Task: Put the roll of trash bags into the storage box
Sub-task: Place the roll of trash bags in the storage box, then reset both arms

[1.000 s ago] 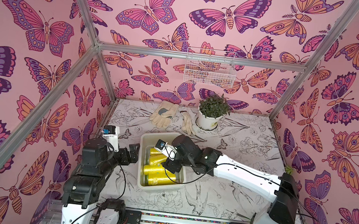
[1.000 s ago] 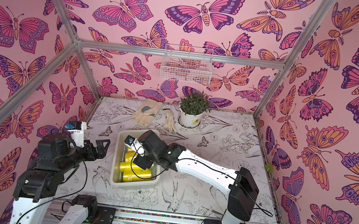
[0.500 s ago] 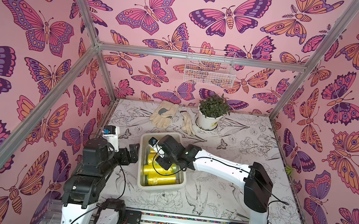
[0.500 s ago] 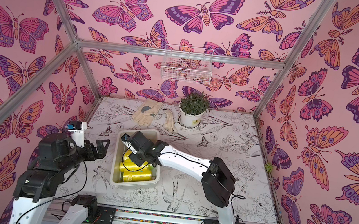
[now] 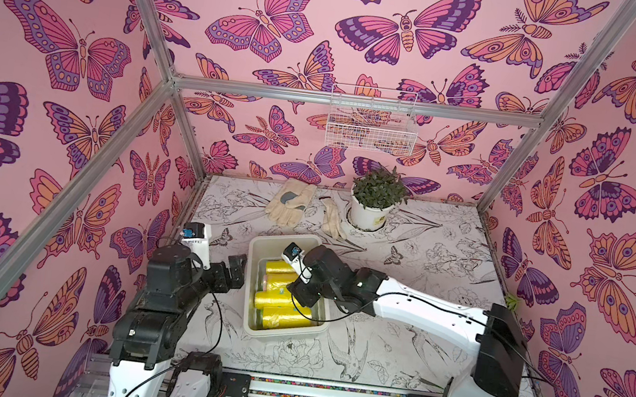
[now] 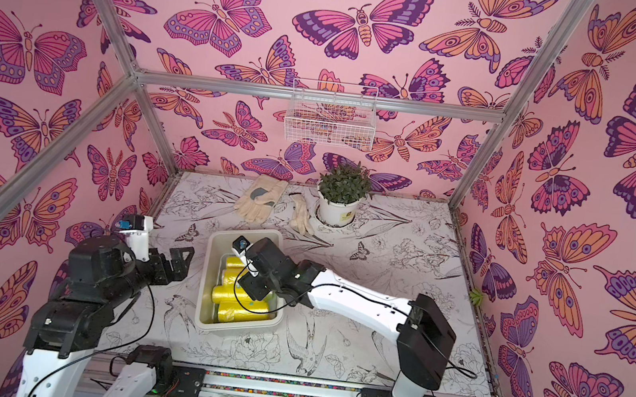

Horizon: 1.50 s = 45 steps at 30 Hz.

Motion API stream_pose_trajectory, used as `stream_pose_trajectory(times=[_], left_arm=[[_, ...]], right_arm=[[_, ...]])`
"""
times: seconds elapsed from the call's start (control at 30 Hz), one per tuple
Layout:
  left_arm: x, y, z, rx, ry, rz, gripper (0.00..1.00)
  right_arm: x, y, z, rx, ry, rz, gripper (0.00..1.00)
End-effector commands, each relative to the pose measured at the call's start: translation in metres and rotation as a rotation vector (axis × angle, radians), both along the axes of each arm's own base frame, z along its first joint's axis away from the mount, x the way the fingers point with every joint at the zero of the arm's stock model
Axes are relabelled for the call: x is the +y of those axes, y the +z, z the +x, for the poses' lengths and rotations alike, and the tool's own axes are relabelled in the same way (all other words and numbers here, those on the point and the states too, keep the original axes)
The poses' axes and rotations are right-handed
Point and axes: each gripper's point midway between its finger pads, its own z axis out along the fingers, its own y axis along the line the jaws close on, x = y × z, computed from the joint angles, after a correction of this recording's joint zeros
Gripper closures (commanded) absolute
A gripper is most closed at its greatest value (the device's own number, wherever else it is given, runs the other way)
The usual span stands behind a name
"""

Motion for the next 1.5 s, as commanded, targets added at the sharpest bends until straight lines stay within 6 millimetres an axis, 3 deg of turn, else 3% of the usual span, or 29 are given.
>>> stream_pose_trajectory(times=[0.0, 0.13, 0.2, 0.3, 0.4, 0.5, 0.6, 0.73, 0.87, 0.97, 1.03, 1.07, 1.1, 1.27, 1.47], left_arm=[[0.006, -0.006, 0.002, 0.006, 0.036, 0.014, 0.00], [0.021, -0.015, 0.005, 0.025, 0.119, 0.035, 0.00], [0.031, -0.022, 0.007, 0.038, 0.181, 0.046, 0.00], [0.047, -0.036, 0.009, 0.068, 0.287, 0.054, 0.00], [0.074, -0.072, 0.003, 0.131, 0.484, 0.045, 0.00], [0.095, -0.077, 0.000, 0.114, 0.629, 0.073, 0.00], [0.087, -0.081, 0.014, 0.123, 0.544, 0.106, 0.00], [0.084, -0.087, 0.037, 0.059, 0.458, 0.192, 0.00], [0.077, -0.112, 0.055, 0.033, 0.360, 0.279, 0.00], [0.091, -0.128, 0.058, -0.016, 0.470, 0.255, 0.00], [0.102, -0.131, 0.057, -0.094, 0.561, 0.230, 0.00], [0.102, -0.152, 0.054, -0.113, 0.555, 0.249, 0.00], [0.097, -0.159, 0.055, -0.152, 0.504, 0.283, 0.00], [0.094, -0.162, 0.061, -0.188, 0.452, 0.325, 0.01], [0.084, -0.167, 0.095, -0.150, 0.369, 0.341, 0.01]], right_arm=[[-0.018, 0.068, 0.004, -0.121, -0.042, 0.114, 0.23], [-0.064, 0.123, 0.026, -0.253, -0.173, 0.230, 0.00], [-0.101, 0.140, 0.047, -0.297, -0.272, 0.308, 0.01], [-0.162, 0.147, 0.075, -0.307, -0.420, 0.401, 0.01], [-0.233, 0.128, 0.093, -0.397, -0.704, 0.400, 0.01], [-0.267, 0.107, 0.086, -0.579, -0.755, 0.331, 0.00], [-0.286, 0.080, 0.071, -0.645, -0.693, 0.161, 0.01], [-0.353, 0.051, 0.065, -0.608, -0.936, 0.022, 0.01], [-0.381, 0.001, 0.059, -0.548, -0.939, -0.118, 0.01], [-0.409, -0.035, 0.056, -0.459, -1.082, -0.074, 0.01], [-0.411, -0.058, 0.056, -0.418, -1.065, -0.061, 0.01], [-0.408, -0.069, 0.058, -0.395, -1.039, -0.051, 0.01], [-0.407, -0.077, 0.061, -0.377, -1.028, -0.031, 0.01], [-0.409, -0.083, 0.088, -0.344, -1.044, -0.015, 0.01], [-0.416, -0.084, 0.127, -0.321, -1.065, 0.038, 0.01]])
